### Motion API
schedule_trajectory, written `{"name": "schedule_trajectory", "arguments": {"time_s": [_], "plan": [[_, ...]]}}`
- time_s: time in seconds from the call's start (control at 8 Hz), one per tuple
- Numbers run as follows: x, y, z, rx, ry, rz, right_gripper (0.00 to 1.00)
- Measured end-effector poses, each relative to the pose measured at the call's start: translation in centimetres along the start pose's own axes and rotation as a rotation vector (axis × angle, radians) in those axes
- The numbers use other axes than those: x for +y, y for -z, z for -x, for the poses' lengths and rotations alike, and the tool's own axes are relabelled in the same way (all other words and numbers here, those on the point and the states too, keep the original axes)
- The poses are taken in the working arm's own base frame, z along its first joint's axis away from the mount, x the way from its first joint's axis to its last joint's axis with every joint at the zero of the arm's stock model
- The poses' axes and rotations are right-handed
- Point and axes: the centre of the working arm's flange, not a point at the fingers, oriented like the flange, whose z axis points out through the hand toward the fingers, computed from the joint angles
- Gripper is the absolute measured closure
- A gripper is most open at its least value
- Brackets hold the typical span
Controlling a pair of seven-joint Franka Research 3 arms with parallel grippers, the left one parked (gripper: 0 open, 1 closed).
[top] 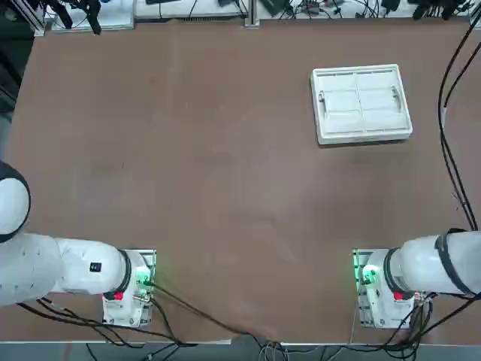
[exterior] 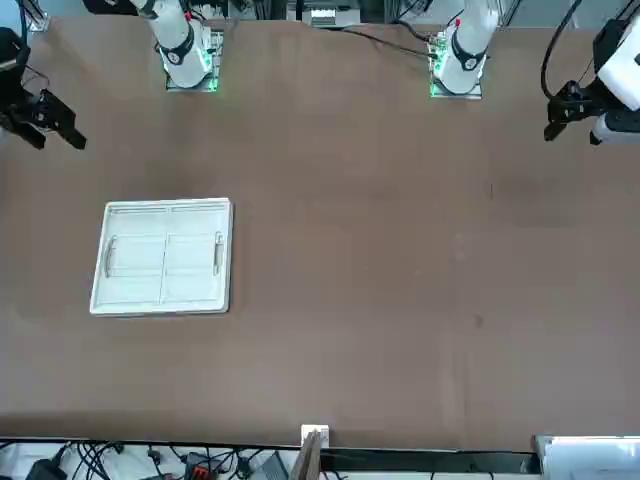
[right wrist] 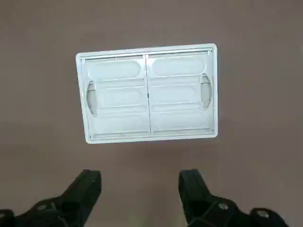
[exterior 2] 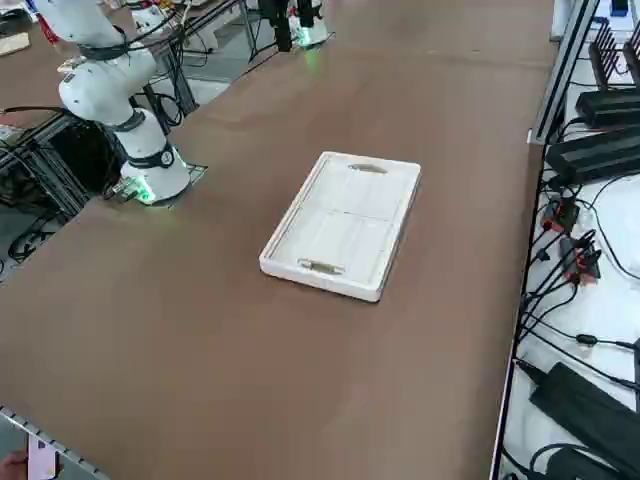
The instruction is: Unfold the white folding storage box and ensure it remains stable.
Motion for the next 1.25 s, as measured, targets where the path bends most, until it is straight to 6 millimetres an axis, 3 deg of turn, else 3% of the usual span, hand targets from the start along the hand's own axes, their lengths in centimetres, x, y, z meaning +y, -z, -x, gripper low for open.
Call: {"name": "schedule_trajectory", "arguments": {"time_s": [0.5, 0.75, 1.0, 1.25], "plan": [[0.0, 0.0, 0.0, 0.002, -0.007, 0.002, 0.0], [-1.2, -0.4, -0.2, 0.0, -0.06, 0.022, 0.0], [-7.2, -3.3, -1.3, -0.027, -0.031, 0.094, 0.0], [-15.3, -8.9, -2.2, -0.051, -0.025, 0.215, 0.0]]}}
